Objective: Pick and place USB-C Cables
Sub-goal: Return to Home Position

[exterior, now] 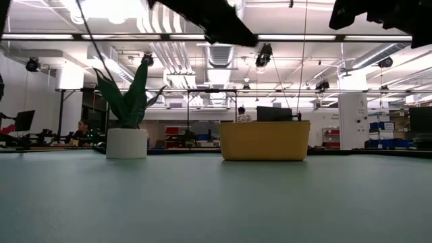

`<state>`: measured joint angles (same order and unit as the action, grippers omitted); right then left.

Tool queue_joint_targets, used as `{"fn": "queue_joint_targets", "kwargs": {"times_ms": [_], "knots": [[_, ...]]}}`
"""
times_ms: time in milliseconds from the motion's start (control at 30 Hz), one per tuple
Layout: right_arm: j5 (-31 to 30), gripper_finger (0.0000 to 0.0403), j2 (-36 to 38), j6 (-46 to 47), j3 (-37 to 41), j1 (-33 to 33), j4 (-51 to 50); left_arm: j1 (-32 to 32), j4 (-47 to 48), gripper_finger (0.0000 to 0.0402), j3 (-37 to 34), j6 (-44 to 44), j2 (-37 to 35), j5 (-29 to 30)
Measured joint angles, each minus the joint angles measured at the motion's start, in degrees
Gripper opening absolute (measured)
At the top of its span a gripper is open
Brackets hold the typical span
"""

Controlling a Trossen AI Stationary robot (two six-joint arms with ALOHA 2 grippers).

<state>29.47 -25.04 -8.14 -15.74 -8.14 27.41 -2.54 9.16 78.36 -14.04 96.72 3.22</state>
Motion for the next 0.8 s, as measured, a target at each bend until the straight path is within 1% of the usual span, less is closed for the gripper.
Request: {"fn": "queue_joint_targets", "kwargs": {"times_ms": [133,267,500,633,800], "knots": [[0.0,0.0128,0.9,0.4,0.9,0.0,0.4,2.6,-5.7,0.0054,-10.2,-0.3,-9.7,0.0],[0.0,0.0128,2.2,1.1,1.0,0.0,-0.4,3.8,-10.1,0.0054,-20.6,-0.2,-20.0,-0.1],[-0.2,0.0127,5.9,0.8,1.0,0.0,-6.7,3.8,-21.6,0.0054,-38.7,1.7,-38.1,-0.1],[-2.1,0.0127,8.2,0.8,1.0,0.0,-10.0,3.8,-27.6,0.0054,-46.8,1.7,-46.7,0.0],[-2.7,0.0127,10.8,0.7,1.1,0.0,-14.2,3.7,-29.0,0.0054,-53.5,2.0,-55.8,0.1]]}}
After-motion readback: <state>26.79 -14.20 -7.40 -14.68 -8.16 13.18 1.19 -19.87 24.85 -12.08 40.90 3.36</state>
